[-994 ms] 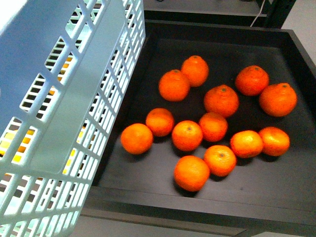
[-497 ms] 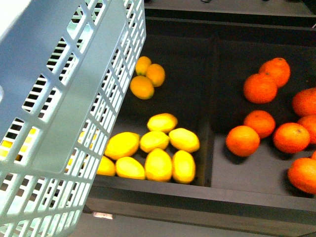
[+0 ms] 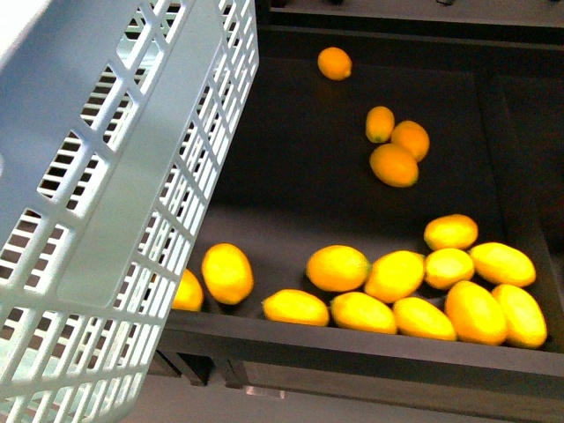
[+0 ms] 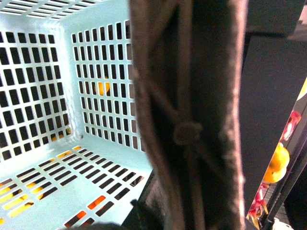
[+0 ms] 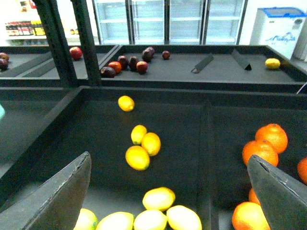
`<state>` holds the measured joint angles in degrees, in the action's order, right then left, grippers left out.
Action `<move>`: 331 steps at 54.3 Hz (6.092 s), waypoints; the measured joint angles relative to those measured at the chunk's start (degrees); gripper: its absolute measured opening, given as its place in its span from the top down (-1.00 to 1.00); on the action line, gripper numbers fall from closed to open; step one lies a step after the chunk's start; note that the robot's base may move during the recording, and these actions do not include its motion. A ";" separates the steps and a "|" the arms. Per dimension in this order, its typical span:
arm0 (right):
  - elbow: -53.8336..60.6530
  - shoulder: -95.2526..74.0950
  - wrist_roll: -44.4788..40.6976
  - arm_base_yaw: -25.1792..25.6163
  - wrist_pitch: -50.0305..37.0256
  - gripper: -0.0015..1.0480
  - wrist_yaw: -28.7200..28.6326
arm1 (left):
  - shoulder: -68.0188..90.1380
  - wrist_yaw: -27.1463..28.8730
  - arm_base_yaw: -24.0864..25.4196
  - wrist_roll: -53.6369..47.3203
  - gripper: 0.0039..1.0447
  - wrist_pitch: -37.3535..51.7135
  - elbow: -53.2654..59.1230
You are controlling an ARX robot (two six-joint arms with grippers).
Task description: Pick lemon and mango into basket
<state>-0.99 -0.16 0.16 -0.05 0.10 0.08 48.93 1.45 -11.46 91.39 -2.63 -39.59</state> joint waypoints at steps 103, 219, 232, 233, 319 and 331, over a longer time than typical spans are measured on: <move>0.04 0.00 0.00 0.13 0.02 -0.83 -0.09 | 44.22 -12.20 -27.15 -31.36 0.92 -9.14 -36.44; -66.29 -139.60 24.37 38.71 -18.53 -0.83 4.66 | 44.41 -13.42 -29.16 -35.36 0.92 -10.14 -36.44; -71.17 -142.68 24.50 38.42 -16.24 -0.83 5.09 | 44.41 -13.46 -29.16 -35.36 0.92 -10.14 -36.44; -71.41 -142.84 24.50 38.42 -16.09 -0.83 5.07 | 44.41 -13.44 -29.16 -35.36 0.92 -10.14 -36.44; -35.10 -63.10 10.10 -3.82 -15.02 -0.10 -15.87 | 44.41 -13.40 -29.16 -35.36 0.92 -10.14 -36.44; -34.64 -68.59 11.67 -8.15 -16.31 -0.34 -12.70 | 44.41 -13.44 -29.16 -35.34 0.92 -10.14 -36.44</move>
<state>-35.64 -68.75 11.84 -8.21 -16.21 -12.62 93.34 -11.99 -40.62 56.05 -12.78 -76.03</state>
